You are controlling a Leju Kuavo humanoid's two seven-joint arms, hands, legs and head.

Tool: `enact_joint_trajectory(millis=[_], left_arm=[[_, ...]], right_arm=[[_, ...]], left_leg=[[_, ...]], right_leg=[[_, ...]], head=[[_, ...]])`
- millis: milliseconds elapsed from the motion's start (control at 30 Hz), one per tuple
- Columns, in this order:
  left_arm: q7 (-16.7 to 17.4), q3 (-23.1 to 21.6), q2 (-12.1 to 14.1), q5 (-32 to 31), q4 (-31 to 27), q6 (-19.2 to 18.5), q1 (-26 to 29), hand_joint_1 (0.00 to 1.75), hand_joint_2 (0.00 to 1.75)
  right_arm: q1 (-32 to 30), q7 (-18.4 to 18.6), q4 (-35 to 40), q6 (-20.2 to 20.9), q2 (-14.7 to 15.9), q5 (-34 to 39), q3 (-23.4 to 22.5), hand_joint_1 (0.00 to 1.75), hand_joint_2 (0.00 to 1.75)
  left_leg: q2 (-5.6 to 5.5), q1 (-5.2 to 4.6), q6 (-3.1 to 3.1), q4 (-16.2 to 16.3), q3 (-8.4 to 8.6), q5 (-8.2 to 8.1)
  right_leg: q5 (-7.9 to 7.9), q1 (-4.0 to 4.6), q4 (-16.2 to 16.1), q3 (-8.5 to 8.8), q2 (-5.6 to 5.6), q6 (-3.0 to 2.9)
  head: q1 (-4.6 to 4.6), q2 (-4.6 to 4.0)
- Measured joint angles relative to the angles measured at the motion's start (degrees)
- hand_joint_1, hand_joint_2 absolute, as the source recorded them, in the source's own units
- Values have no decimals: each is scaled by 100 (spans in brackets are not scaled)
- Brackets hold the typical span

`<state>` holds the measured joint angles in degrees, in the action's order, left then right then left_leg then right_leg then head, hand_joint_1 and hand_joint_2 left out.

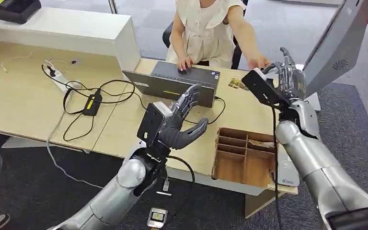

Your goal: Pass the card to the sensor for recognition and then transmit it.

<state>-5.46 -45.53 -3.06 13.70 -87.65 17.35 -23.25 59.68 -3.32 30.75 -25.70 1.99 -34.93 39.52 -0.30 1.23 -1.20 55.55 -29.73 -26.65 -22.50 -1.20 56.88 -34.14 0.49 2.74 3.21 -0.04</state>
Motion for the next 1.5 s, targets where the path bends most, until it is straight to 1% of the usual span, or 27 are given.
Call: enact_joint_trajectory(millis=[267,467,633,733,800,1000,1267,1367,1500], left_arm=[[55,-2,0,-20,0,-4,23,0,175],[96,-7,20,-13,-7,17,33,0,175],[96,-15,52,-17,-13,214,57,0,175],[101,-13,90,-37,-74,378,132,0,175],[109,-4,120,-81,-120,468,189,0,175],[140,94,219,-243,-293,608,371,0,175],[116,201,297,-308,-420,682,531,0,175],[107,236,304,-288,-452,682,549,0,175],[107,240,304,-258,-485,654,540,0,175]], right_arm=[[-2,-66,-77,-17,-44,92,0,175,175],[-10,-232,-81,-63,-77,251,0,175,175],[-10,-411,-63,-70,-92,616,-13,175,175],[-51,-437,109,-159,-20,922,-63,175,175],[-132,-389,306,-219,90,1084,-116,175,175],[-646,40,1268,-273,608,1250,-394,175,175],[-1617,448,2591,-299,1288,1018,-1183,175,175],[-1966,584,2982,-234,1495,953,-1493,175,175],[-2442,815,3460,75,1716,773,-1847,175,175]], left_leg=[[0,1,0,0,1,0],[1,0,0,0,0,0],[0,0,0,0,1,0],[1,0,0,1,2,0],[1,0,0,2,3,0],[-1,-1,1,2,2,-1],[-1,-1,1,3,2,-3],[-1,-1,1,2,3,-3],[0,-1,1,1,1,-3]], right_leg=[[0,1,0,-1,1,0],[0,1,0,-1,2,0],[0,1,0,-1,1,0],[0,1,0,-2,2,0],[0,1,0,-1,1,0],[0,0,-3,-1,1,0],[0,0,-5,-1,1,0],[0,0,-5,-1,1,0],[0,0,-6,0,1,0]], head=[[0,0],[0,0],[0,0],[2,0],[0,0],[0,0],[2,0],[0,0],[0,0]])
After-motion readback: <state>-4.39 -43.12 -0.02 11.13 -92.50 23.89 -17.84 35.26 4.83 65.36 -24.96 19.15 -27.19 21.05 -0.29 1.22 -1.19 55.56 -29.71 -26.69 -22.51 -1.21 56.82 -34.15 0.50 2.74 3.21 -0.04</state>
